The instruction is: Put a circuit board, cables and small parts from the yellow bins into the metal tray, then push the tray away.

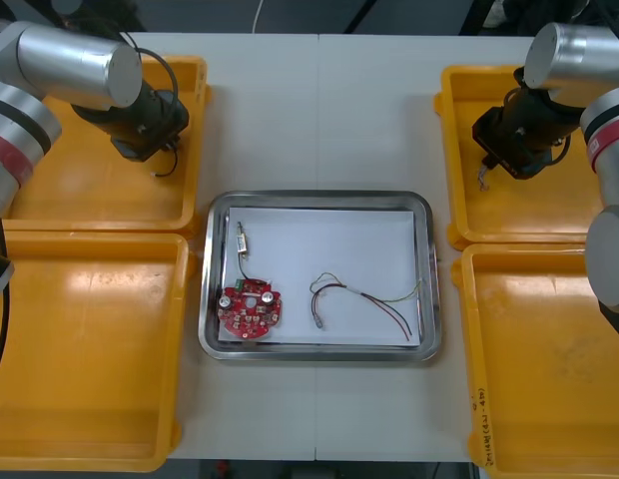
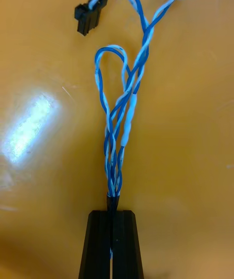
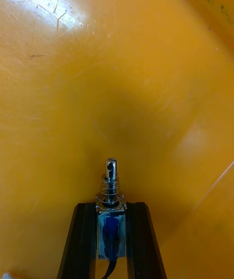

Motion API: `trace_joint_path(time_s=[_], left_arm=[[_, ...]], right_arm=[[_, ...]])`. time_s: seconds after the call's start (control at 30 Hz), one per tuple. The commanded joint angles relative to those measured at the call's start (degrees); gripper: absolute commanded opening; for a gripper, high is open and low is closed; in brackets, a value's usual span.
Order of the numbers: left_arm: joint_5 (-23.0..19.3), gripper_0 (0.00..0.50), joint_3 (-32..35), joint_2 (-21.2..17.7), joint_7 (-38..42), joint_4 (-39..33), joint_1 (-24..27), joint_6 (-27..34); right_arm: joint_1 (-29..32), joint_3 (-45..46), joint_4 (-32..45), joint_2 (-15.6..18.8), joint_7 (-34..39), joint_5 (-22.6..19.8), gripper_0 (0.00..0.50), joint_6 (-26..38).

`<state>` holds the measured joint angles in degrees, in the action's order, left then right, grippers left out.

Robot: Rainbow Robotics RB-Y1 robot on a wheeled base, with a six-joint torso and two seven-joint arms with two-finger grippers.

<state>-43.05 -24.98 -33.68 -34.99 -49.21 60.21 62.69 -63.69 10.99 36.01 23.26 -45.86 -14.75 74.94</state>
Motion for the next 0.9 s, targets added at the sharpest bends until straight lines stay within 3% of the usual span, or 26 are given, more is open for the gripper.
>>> trace_joint_path(time_s=[0.03,0.3,0.57,0.8,0.9], left_arm=[[-0.5,0.001,-0.9,0.9,0.2,0.1,2.2,-1.3],[-0.3,0.002,0.5,0.3,0.0,0.0,2.2,-1.3],[-0.5,0.001,4.2,-1.6,-0.7,-0.1,2.2,-0.1],[-1.0,0.0,6.4,-3.3,-1.0,-0.3,2.2,0.5],[-1.1,0.0,8.0,-4.5,-1.4,-1.9,2.2,3.1]], right_arm=[[3.3,2.0,5.8,1.4,-1.8,0.0,0.0,6.8],[3.3,5.6,15.3,3.5,-2.2,0.1,0.0,20.4],[7.6,5.9,31.6,5.1,-3.2,-0.6,0.0,34.0],[8.3,5.9,39.0,5.5,-4.9,-2.0,0.0,35.1],[8.6,5.9,41.9,5.5,-5.8,-4.5,0.0,35.1]])
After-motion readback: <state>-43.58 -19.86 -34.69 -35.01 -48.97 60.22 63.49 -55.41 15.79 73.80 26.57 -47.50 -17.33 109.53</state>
